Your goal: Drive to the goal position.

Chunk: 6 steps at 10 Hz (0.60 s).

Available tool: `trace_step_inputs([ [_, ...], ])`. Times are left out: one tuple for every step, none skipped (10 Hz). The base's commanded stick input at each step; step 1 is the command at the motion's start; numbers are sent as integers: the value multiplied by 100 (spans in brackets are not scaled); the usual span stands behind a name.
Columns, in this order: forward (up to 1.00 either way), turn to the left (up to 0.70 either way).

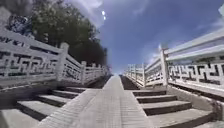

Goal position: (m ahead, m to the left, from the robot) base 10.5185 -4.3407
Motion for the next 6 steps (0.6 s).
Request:
trace_step_inputs([
  [45,0],
  [45,0],
  [45,0],
  [45,0],
  [45,0],
  [45,0],
])
